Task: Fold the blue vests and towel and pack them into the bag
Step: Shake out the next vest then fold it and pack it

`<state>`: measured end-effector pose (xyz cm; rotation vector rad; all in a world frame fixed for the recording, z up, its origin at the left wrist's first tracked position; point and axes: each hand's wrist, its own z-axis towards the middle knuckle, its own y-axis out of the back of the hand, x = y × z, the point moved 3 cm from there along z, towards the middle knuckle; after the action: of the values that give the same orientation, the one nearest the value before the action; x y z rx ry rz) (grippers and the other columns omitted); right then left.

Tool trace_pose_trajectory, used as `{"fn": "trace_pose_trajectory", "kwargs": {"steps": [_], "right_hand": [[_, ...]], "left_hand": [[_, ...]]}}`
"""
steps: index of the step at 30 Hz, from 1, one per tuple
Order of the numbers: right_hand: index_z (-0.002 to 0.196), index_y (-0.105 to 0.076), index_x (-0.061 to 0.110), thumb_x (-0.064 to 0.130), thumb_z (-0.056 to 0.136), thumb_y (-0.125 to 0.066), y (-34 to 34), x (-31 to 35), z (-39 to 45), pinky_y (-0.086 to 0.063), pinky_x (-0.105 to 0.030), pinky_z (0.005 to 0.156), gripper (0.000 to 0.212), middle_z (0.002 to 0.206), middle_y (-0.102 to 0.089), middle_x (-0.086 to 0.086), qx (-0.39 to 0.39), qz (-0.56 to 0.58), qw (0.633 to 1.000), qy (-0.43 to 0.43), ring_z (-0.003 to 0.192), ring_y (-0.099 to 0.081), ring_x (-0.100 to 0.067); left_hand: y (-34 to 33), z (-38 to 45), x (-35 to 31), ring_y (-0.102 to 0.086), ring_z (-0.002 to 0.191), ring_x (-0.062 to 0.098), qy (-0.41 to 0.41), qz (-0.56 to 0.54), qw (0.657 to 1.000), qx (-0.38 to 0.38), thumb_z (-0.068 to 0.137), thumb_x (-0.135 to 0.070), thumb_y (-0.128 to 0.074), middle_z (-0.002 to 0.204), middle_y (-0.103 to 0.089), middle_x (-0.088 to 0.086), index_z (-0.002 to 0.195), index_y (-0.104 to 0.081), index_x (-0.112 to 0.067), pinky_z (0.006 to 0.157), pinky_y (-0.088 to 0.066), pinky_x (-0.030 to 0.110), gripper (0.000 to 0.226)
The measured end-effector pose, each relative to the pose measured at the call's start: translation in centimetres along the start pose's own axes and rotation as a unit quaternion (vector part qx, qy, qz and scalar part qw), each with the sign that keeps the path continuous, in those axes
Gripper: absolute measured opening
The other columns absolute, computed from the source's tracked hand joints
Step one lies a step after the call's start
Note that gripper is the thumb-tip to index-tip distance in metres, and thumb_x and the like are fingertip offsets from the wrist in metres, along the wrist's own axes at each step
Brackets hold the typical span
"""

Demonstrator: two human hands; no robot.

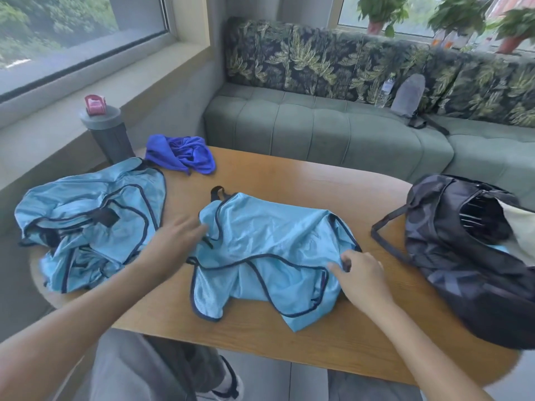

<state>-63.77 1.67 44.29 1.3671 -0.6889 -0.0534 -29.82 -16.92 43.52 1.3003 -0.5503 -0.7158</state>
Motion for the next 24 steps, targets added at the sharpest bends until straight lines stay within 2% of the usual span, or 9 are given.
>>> {"fn": "trace_pose_trajectory", "kwargs": {"steps": [2, 5, 8, 10, 12, 15, 17, 20, 24], "right_hand": [[0.068, -0.041, 0.015, 0.042, 0.096, -0.060, 1.5, 1.5, -0.3, -0.032, -0.037, 0.061, 0.044, 0.063, -0.046, 0.004, -0.027, 0.091, 0.995, -0.008, 0.066, -0.043, -0.016], [0.073, -0.042, 0.012, 0.050, 0.099, -0.051, 2.7, 3.4, -0.9, -0.033, -0.037, 0.058, 0.048, 0.064, -0.047, -0.004, -0.005, 0.209, 0.977, -0.032, 0.061, -0.043, -0.018], [0.098, -0.058, 0.007, 0.071, 0.093, -0.046, 1.8, 4.4, -1.8, -0.055, -0.044, 0.080, 0.066, 0.091, -0.074, -0.012, 0.093, 0.354, 0.927, -0.077, 0.084, -0.069, -0.028], [0.107, -0.065, 0.020, 0.077, 0.090, -0.046, 1.0, 5.0, -2.8, -0.051, -0.055, 0.099, 0.062, 0.110, -0.072, -0.009, 0.127, 0.405, 0.901, -0.091, 0.105, -0.069, -0.028], [0.109, -0.069, 0.034, 0.066, 0.098, -0.045, 0.7, 6.3, -4.2, -0.048, -0.050, 0.107, 0.041, 0.117, -0.071, 0.006, 0.152, 0.444, 0.881, -0.070, 0.115, -0.065, -0.014], [0.120, -0.069, 0.040, 0.048, 0.105, -0.044, 0.3, 7.7, -6.3, -0.043, -0.033, 0.110, 0.031, 0.124, -0.067, 0.023, 0.177, 0.441, 0.879, -0.038, 0.123, -0.056, 0.006], [0.121, -0.069, 0.038, 0.041, 0.105, -0.047, 0.2, 7.8, -7.5, -0.039, -0.023, 0.108, 0.028, 0.124, -0.066, 0.028, 0.168, 0.433, 0.885, -0.026, 0.123, -0.052, 0.013], [0.118, -0.071, 0.033, 0.028, 0.102, -0.059, -0.4, 7.0, -8.7, -0.042, -0.022, 0.105, 0.021, 0.119, -0.070, 0.023, 0.148, 0.442, 0.884, -0.037, 0.120, -0.057, 0.007], [0.109, -0.068, 0.021, 0.016, 0.095, -0.070, -2.0, 5.4, -9.9, -0.049, -0.029, 0.103, 0.015, 0.108, -0.073, 0.012, 0.156, 0.450, 0.875, -0.080, 0.108, -0.065, -0.002]], "left_hand": [[0.8, 0.0, 1.8, -0.053, 0.084, 0.032, 0.080, 0.045, 0.995, -0.029, 0.064, 0.021, -0.070, 0.084, -0.053, 0.006, 0.087, -0.054, -0.011, 0.060, -0.050, 0.043, 0.042], [1.3, -0.2, 1.1, -0.054, 0.093, 0.035, 0.180, 0.048, 0.980, -0.068, 0.070, 0.021, -0.063, 0.096, -0.062, 0.011, 0.097, -0.062, -0.006, 0.072, -0.052, 0.044, 0.038], [1.2, -0.9, -4.2, -0.058, 0.104, 0.028, 0.178, -0.134, 0.971, -0.090, 0.088, 0.004, -0.063, 0.112, -0.065, 0.003, 0.114, -0.068, -0.010, 0.088, -0.048, 0.038, 0.030], [2.3, -1.6, -9.4, -0.058, 0.105, 0.006, 0.190, -0.326, 0.925, -0.045, 0.101, -0.027, -0.062, 0.110, -0.065, -0.015, 0.110, -0.069, -0.023, 0.089, -0.042, 0.021, 0.013], [3.1, -1.8, -14.2, -0.062, 0.098, -0.003, 0.183, -0.498, 0.848, 0.020, 0.102, -0.043, -0.057, 0.099, -0.071, -0.017, 0.100, -0.072, -0.026, 0.084, -0.044, 0.014, 0.023], [2.1, -1.9, -17.8, -0.066, 0.088, 0.005, 0.190, -0.636, 0.746, 0.046, 0.098, -0.050, -0.062, 0.089, -0.071, -0.011, 0.096, -0.071, -0.017, 0.085, -0.049, 0.022, 0.034], [0.7, -2.0, -18.1, -0.067, 0.088, 0.012, 0.242, -0.686, 0.684, 0.061, 0.085, -0.059, -0.071, 0.089, -0.071, -0.005, 0.101, -0.069, -0.014, 0.093, -0.053, 0.037, 0.048], [-1.1, -3.1, -18.4, -0.066, 0.086, 0.021, 0.275, -0.740, 0.606, 0.099, 0.078, -0.052, -0.080, 0.088, -0.071, 0.005, 0.112, -0.062, -0.012, 0.098, -0.052, 0.050, 0.056], [-2.1, -4.3, -19.1, -0.056, 0.071, 0.022, 0.279, -0.771, 0.564, 0.099, 0.083, -0.028, -0.079, 0.076, -0.060, 0.007, 0.121, -0.058, -0.003, 0.075, -0.052, 0.031, 0.051]]}}
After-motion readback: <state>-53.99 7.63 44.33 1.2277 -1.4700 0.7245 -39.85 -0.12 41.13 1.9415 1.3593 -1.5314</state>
